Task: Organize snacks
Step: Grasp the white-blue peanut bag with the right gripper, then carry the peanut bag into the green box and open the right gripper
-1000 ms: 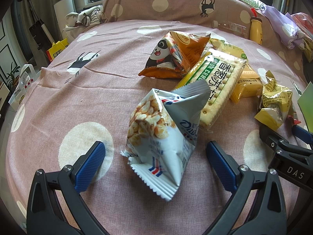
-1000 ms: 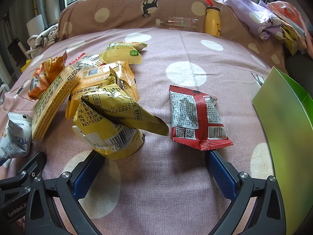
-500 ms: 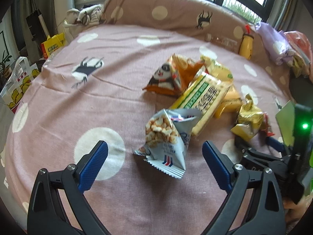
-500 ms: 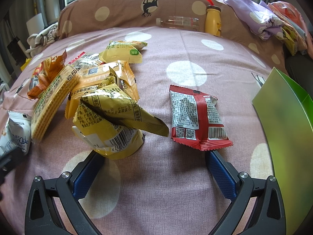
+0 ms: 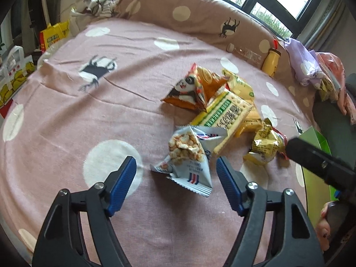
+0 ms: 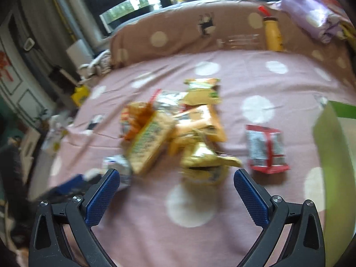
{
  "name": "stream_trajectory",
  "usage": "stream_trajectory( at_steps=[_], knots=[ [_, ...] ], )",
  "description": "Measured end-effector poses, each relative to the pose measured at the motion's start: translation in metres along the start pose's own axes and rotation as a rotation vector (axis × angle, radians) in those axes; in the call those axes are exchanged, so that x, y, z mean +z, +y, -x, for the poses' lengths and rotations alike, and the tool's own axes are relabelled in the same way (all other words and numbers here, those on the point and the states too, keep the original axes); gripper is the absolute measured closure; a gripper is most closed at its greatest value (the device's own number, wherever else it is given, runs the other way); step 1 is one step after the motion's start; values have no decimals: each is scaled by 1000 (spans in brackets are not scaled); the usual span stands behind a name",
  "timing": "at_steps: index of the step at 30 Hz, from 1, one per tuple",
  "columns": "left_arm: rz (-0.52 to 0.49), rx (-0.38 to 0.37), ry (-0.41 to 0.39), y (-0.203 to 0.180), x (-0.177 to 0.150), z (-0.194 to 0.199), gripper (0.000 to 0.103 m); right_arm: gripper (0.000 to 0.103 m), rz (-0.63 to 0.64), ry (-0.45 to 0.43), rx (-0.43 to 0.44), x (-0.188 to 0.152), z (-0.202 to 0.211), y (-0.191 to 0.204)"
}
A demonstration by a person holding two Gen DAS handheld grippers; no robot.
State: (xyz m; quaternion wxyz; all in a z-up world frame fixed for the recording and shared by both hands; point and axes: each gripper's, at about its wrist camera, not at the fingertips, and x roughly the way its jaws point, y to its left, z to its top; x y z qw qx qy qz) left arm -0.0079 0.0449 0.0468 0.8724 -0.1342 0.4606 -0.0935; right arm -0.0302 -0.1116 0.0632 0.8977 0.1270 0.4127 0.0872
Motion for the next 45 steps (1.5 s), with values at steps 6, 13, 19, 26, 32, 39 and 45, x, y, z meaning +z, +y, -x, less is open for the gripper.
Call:
stream_trajectory(
  at_steps=[6,13,19,26,32,39,45],
  knots=[
    [18,-21,10,3,0,-7,39,28,27,136,133,14,-49,32],
    [23,-57,12,2,1,-14,54,47,30,207,280,21,-98,40],
    [-16,-74,-11,-5,-1,-10,62,63,51,213,293,14,-103,44],
    [-144,-182,-77,-39,-4,24,63,63,38,65,231,5,-43,33],
    [-285,-276,-128,-102,-7,58,63,63,-20,-97,149,3,33,4],
    [-464,-351,-135,-195,-10,67,62,63,-160,-260,61,2,100,-57],
    [-568,-421,-86,-256,-15,44,62,63,-309,-338,-3,-6,129,-118]
  ],
)
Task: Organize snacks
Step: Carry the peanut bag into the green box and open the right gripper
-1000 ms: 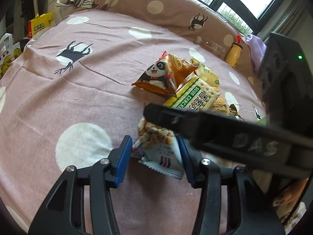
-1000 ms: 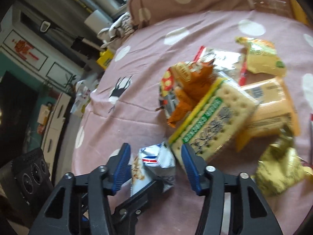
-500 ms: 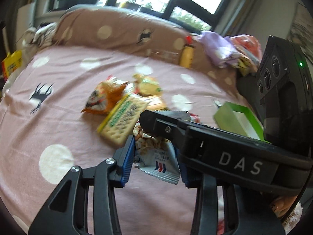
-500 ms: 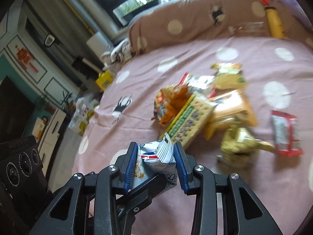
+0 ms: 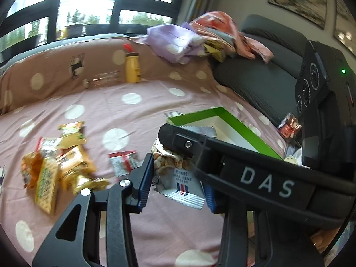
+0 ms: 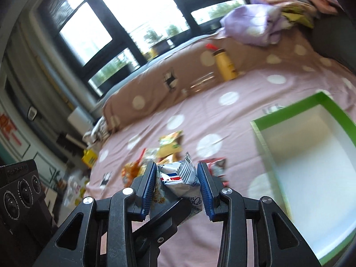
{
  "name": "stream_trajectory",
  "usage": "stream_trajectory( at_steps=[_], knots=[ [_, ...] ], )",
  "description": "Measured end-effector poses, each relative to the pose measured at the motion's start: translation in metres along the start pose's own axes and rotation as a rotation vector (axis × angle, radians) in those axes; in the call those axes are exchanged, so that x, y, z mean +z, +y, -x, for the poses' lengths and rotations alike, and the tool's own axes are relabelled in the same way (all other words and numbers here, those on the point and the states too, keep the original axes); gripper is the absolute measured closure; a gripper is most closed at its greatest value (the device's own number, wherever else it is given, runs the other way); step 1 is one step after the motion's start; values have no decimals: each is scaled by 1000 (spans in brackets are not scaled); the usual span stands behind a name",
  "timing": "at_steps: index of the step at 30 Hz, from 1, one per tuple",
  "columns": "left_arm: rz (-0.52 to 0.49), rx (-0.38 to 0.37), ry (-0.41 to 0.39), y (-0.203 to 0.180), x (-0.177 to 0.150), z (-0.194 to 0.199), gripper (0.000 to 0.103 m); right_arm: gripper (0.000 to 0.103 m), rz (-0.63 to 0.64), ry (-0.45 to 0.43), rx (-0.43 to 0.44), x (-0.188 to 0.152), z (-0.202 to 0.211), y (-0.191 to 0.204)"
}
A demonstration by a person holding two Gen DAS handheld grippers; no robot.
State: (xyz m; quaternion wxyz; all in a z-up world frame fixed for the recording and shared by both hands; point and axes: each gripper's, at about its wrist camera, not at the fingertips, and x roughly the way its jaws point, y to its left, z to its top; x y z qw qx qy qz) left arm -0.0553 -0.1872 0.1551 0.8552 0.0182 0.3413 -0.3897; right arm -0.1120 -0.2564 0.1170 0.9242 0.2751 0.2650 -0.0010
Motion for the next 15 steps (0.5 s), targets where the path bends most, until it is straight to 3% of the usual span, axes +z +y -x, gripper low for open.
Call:
stream_trajectory(
  at_steps=[15],
  knots=[
    [-50,-179,147,-60,11,-86,63,63,-280,-56,-177,7,20,-115]
  ],
)
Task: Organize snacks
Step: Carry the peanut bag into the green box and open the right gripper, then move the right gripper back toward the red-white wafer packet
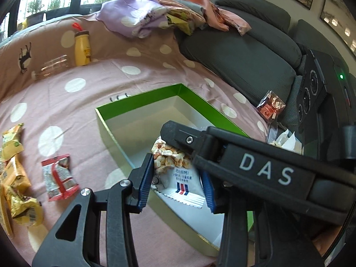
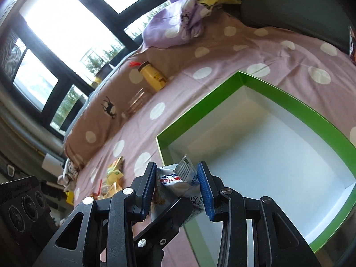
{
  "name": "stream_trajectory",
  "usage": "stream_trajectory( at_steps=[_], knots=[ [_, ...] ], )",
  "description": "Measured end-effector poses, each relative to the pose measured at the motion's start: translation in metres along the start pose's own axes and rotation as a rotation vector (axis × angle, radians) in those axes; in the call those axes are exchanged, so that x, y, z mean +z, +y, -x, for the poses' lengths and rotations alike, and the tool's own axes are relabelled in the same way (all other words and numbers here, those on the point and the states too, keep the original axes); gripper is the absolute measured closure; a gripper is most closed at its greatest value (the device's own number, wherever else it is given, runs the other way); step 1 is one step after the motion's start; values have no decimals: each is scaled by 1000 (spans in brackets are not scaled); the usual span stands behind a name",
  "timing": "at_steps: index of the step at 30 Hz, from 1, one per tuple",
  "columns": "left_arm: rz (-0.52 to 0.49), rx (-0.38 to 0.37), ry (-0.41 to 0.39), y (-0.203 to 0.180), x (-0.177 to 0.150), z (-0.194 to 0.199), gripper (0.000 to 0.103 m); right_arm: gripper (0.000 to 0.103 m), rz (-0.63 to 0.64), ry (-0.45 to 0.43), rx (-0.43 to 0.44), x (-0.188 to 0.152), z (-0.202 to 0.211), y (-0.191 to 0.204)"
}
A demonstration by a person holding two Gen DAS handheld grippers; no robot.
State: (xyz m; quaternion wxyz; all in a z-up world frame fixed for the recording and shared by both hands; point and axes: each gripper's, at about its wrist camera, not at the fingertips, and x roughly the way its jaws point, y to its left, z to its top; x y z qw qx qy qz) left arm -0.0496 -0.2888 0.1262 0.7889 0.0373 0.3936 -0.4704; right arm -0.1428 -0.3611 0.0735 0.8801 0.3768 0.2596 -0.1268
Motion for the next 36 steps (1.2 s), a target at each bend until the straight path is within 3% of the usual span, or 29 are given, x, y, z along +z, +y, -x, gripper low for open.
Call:
stream_trajectory(
  at_steps=[6,8,9,11,12,13,19,24,27,30,36],
  knots=[
    [18,-16,29,-5,2,-15,62,63,-64,-19,-44,4,0,-21],
    [24,-6,22,-4,0,-11,57,63,-80,-45,-91,4,2,-24],
    [28,3,14,-2,0,-8,49,63,-89,-58,-131,5,3,-25],
    [37,17,-7,3,-2,0,41,50,-111,-76,-176,5,4,-29],
    [38,21,-16,6,-2,5,38,37,-116,-88,-194,5,5,-31],
    [42,35,-23,9,-3,11,34,32,-116,-101,-213,5,5,-31],
    [104,224,-51,40,-19,46,32,31,-61,-79,-291,2,-13,-12],
    [242,372,-76,90,-44,89,32,31,45,-61,-393,-8,-35,13],
    [276,456,-81,113,-59,113,32,31,80,0,-337,-14,-49,17],
    [309,517,-88,136,-77,134,32,31,74,12,-354,-17,-57,15],
    [422,595,-139,178,-107,160,31,31,207,-91,-402,-24,-50,39]
  ],
)
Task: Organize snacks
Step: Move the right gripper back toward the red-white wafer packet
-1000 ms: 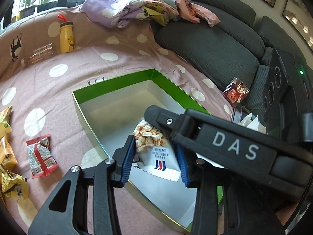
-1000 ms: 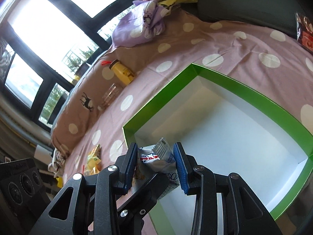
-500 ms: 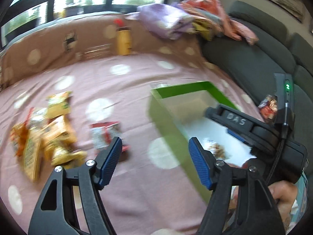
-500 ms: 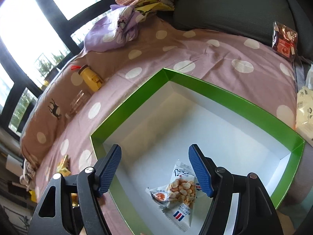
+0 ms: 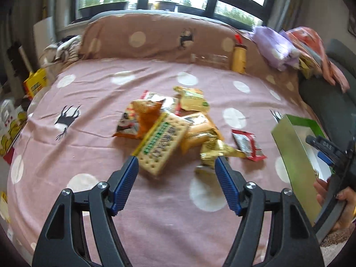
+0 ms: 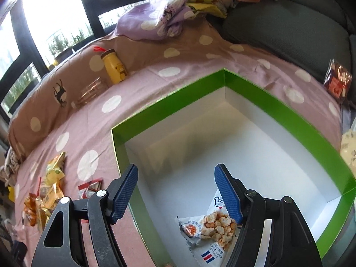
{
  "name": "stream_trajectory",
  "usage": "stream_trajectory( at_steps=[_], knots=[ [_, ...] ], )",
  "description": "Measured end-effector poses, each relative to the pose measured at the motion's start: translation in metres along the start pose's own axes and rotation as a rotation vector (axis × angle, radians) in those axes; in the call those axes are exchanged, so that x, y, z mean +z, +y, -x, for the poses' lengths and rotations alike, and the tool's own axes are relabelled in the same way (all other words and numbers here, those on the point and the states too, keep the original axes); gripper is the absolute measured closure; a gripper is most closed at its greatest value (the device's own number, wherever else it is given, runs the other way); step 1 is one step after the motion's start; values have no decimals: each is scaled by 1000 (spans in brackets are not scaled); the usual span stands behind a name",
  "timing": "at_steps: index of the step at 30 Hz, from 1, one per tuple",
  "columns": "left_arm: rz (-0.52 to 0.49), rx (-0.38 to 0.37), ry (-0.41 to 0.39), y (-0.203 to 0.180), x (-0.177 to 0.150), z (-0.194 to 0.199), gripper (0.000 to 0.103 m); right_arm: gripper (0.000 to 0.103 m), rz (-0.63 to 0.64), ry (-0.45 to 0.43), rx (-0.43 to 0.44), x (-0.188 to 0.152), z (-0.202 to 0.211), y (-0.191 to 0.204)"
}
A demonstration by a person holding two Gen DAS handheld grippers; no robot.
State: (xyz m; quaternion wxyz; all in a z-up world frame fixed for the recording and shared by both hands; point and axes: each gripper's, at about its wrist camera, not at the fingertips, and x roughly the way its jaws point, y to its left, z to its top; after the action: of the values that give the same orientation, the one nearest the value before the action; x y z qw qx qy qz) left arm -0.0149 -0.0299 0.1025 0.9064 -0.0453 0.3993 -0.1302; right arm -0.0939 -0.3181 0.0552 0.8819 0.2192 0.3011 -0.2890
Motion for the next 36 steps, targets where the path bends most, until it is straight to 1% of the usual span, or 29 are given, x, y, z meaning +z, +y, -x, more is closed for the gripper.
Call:
stream_trajectory(
  at_steps=[3,6,11,15,17,18,19,21,23,25,26,27,28,30,31,32,33,36],
  knots=[
    [39,25,6,17,-1,-6,31,31,47,1,-9,-1,-1,12],
    [69,35,19,31,-1,-10,31,31,84,-5,-12,-1,-2,23],
    [95,21,19,42,1,-9,31,31,116,5,21,0,-7,42],
    [109,47,21,47,-1,-7,31,31,185,-15,6,-5,-5,58],
    [125,42,26,51,-4,-6,29,31,219,-19,5,-5,-3,63],
    [137,41,28,53,-6,-5,25,31,238,-13,12,-5,-2,65],
    [148,44,29,54,-8,-5,23,26,246,-11,18,-5,-1,66],
    [163,47,36,58,-12,-6,23,19,253,-32,9,-4,6,68],
    [182,54,42,61,-16,-7,23,19,262,-61,1,-3,18,72],
    [186,57,58,64,-17,-12,23,18,267,-87,44,-4,33,79],
    [178,57,65,65,-18,-14,23,18,272,-89,89,-5,40,85],
    [175,61,70,65,-18,-16,23,15,276,-69,134,-6,44,92],
    [175,70,73,66,-19,-18,23,12,278,-30,175,-6,42,98],
    [176,82,83,68,-20,-20,23,12,282,73,263,-12,29,113],
    [177,81,85,69,-20,-21,23,12,297,133,289,-17,18,122],
    [179,80,86,71,-20,-20,23,12,318,186,286,-23,6,132],
    [183,78,85,72,-21,-20,23,12,343,220,261,-28,-4,141],
    [188,75,85,73,-21,-19,23,13,390,249,198,-38,-24,159]
  ],
)
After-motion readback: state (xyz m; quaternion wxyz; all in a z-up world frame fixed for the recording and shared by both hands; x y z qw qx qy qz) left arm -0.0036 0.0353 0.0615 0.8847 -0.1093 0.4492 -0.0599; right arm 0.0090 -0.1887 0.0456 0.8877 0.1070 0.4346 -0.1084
